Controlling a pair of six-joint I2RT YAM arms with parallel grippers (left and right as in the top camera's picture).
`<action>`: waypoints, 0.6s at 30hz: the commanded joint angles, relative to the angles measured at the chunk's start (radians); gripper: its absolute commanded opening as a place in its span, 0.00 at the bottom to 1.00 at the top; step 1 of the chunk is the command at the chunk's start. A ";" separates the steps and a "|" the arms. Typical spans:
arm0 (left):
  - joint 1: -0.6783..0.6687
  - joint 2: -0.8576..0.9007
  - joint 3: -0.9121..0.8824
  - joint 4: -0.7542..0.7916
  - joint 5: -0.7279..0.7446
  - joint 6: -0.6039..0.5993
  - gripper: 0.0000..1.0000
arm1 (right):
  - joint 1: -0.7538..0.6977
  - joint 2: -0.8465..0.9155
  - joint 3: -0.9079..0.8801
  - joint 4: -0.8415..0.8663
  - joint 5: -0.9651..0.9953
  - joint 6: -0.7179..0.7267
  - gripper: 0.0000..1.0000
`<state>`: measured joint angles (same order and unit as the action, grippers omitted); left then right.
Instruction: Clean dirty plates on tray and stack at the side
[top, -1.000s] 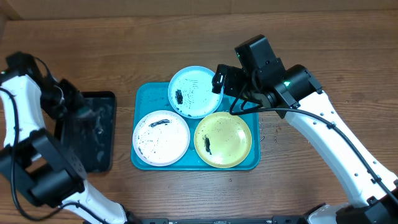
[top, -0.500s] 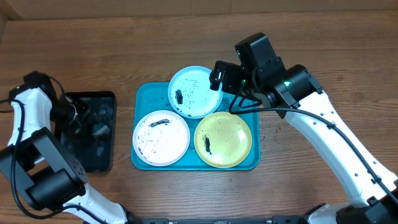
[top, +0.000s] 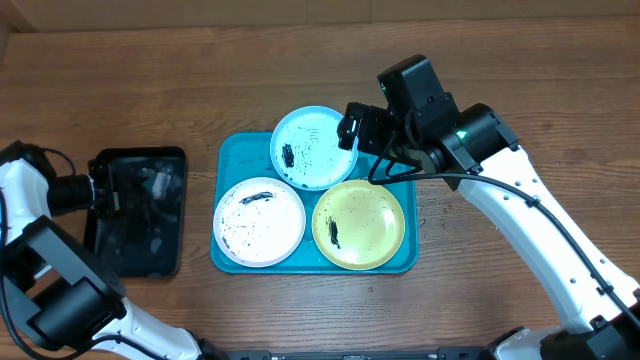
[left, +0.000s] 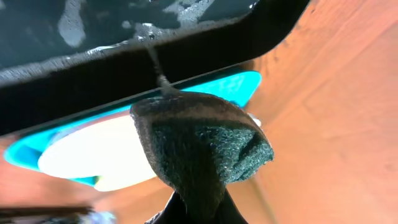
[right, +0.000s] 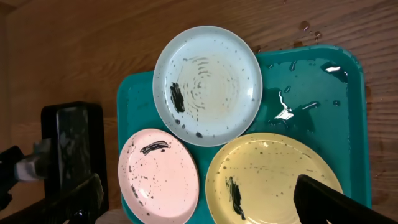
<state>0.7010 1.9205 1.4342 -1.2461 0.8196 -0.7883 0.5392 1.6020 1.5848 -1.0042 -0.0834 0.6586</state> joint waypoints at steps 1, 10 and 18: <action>0.020 -0.015 0.023 -0.004 0.069 -0.085 0.04 | 0.005 -0.009 0.032 0.004 -0.008 0.000 1.00; 0.053 -0.015 0.023 0.065 0.269 -0.112 0.04 | 0.005 -0.009 0.032 0.004 -0.008 0.000 1.00; 0.104 -0.015 0.023 0.110 0.333 -0.222 0.04 | 0.005 -0.009 0.032 0.003 -0.008 0.000 1.00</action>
<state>0.7849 1.9205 1.4353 -1.1358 1.0874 -0.9539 0.5392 1.6020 1.5848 -1.0050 -0.0898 0.6582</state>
